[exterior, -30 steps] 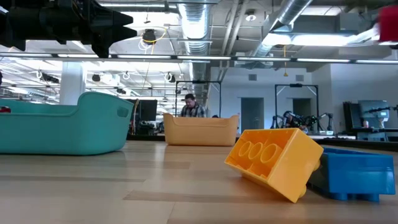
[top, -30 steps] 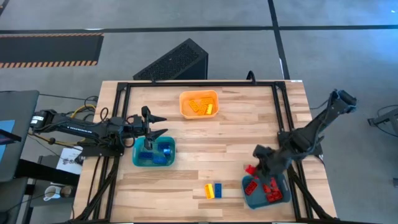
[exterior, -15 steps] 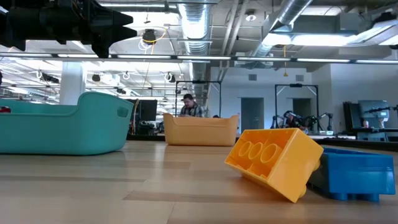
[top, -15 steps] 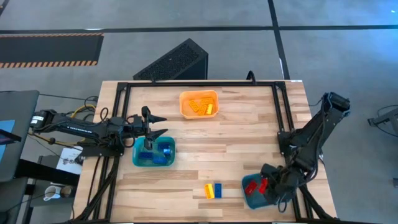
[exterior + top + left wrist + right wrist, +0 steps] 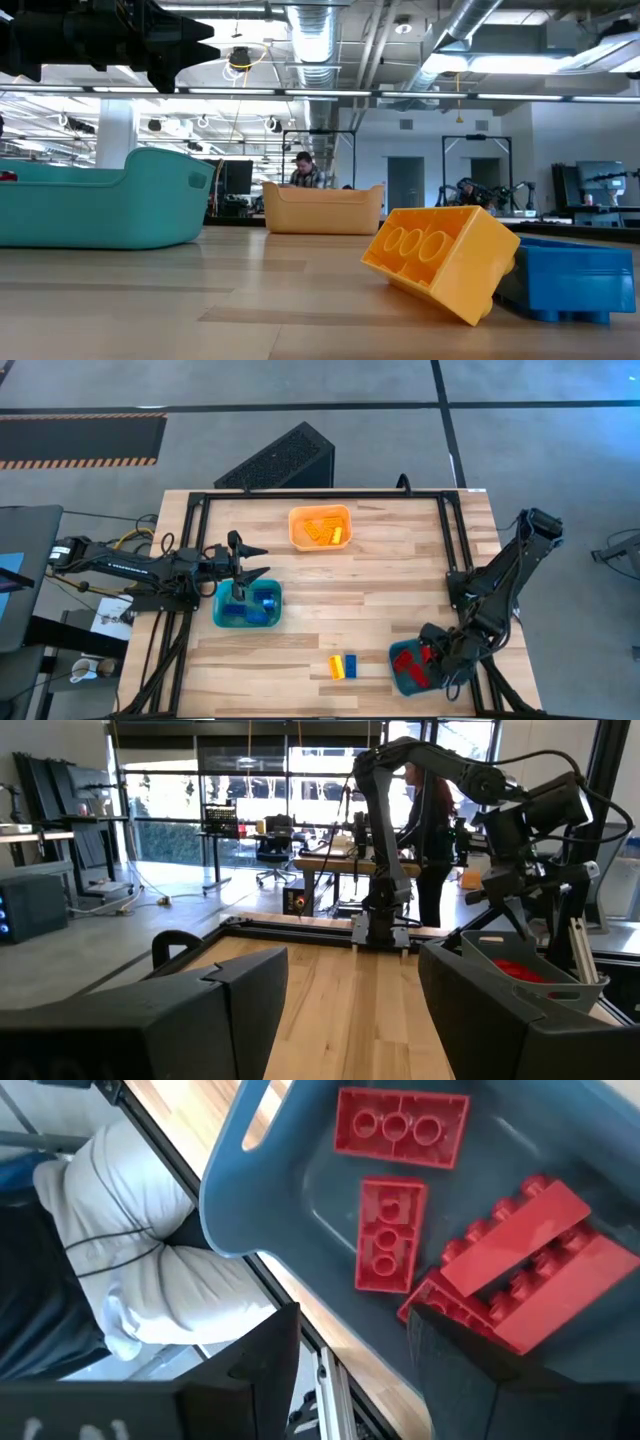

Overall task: Sort & place blocks by color
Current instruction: Put the yellow game piece into the orange bin

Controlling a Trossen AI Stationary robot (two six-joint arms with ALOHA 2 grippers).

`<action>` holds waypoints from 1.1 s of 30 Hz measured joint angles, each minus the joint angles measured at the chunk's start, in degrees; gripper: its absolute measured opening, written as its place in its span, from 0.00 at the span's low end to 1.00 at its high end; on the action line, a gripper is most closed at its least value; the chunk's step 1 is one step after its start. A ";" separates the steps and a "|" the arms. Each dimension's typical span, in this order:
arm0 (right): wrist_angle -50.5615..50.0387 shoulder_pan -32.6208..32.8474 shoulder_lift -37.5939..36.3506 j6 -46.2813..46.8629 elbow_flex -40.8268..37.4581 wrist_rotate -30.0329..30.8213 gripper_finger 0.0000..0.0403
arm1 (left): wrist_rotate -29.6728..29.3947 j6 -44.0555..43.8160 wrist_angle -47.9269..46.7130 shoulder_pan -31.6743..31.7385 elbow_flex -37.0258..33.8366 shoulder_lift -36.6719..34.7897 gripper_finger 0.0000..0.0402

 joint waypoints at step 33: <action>17.23 -18.52 -3.41 -23.68 0.02 -1.41 0.81 | 0.99 -0.45 0.02 0.00 0.00 0.00 0.54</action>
